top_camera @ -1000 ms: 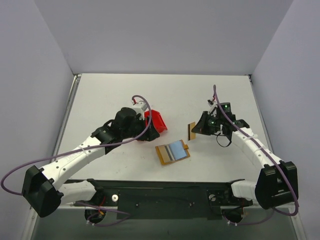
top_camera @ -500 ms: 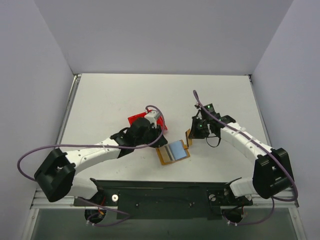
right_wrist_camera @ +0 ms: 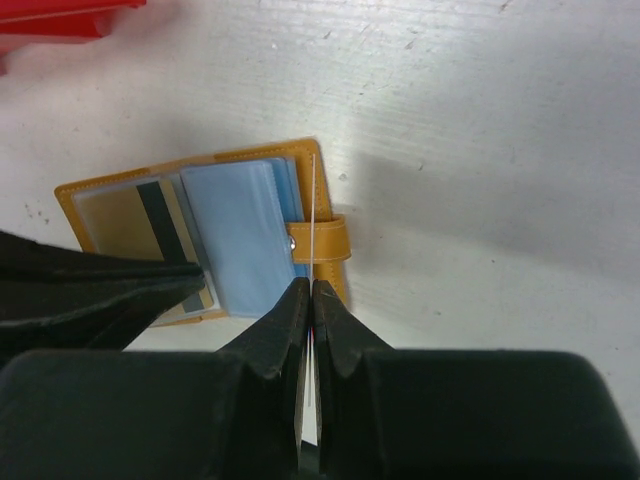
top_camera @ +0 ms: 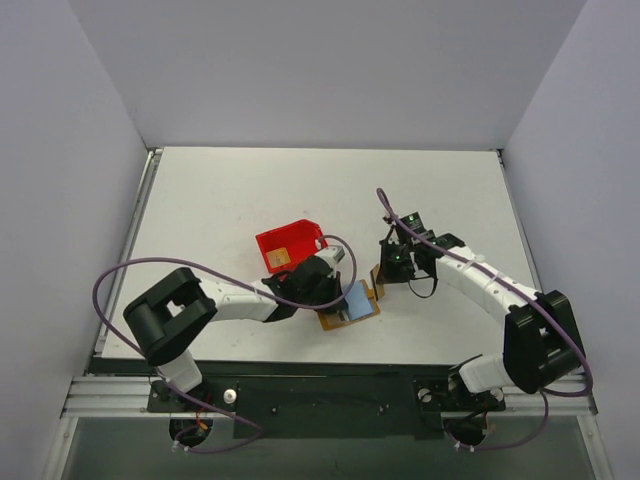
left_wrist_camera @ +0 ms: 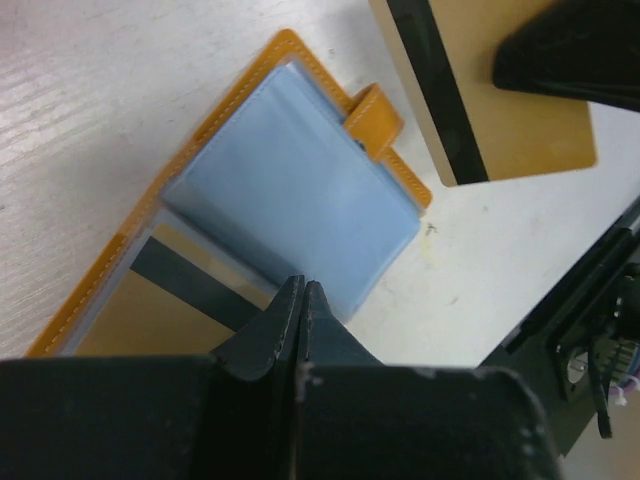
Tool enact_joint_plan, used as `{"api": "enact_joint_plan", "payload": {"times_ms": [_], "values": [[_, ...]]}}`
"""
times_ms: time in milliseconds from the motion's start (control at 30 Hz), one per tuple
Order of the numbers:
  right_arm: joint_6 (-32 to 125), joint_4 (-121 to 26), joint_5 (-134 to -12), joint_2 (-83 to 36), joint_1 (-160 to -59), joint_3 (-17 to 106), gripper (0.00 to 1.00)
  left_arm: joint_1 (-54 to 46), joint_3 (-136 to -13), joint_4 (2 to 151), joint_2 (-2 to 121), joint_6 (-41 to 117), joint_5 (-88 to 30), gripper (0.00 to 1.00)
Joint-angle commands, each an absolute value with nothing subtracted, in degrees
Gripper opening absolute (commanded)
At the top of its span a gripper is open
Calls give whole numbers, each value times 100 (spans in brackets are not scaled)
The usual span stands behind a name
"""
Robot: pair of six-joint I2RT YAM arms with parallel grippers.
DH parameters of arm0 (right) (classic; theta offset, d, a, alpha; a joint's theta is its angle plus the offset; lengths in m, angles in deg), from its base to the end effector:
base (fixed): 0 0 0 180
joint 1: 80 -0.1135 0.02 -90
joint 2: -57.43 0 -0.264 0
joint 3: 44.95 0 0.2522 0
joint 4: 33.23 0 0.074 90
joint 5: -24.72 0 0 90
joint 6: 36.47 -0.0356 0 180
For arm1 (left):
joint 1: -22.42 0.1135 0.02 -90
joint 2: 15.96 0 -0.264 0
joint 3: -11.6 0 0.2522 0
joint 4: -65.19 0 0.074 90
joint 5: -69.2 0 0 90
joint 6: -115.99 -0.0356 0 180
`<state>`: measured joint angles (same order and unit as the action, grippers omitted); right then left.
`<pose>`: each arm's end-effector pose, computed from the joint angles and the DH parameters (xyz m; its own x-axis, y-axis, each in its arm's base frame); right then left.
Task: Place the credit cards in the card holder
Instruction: Turn over the card slot in the card holder.
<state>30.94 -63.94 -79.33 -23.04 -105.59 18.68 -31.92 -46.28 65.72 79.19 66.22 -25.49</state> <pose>0.2587 0.1335 0.2207 -0.8322 0.0146 -0.5544 -0.2677 0.8649 0.4247 0.1905 -0.2706 0.1566 -0.8201 0.0388 -0.5709 0.4162 0.7251 -0.5486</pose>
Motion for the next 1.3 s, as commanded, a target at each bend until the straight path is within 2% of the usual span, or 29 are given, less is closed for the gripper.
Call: {"api": "enact_joint_plan", "payload": {"times_ms": [0,833,1267], "values": [[3323,-6168,-8488,-2238,-10558,1628,0,-3268,-4655,6270,8036,6783,-2264,0],[3366,-5684,-8945,-2325,-10610,1109,0,-3312,-4760,6454,8572,6695,-2176,0],[3165,-5403,-8638,-2721,-11041,968,0,-3312,-4734,6454,8616,6704,-2185,0]]}}
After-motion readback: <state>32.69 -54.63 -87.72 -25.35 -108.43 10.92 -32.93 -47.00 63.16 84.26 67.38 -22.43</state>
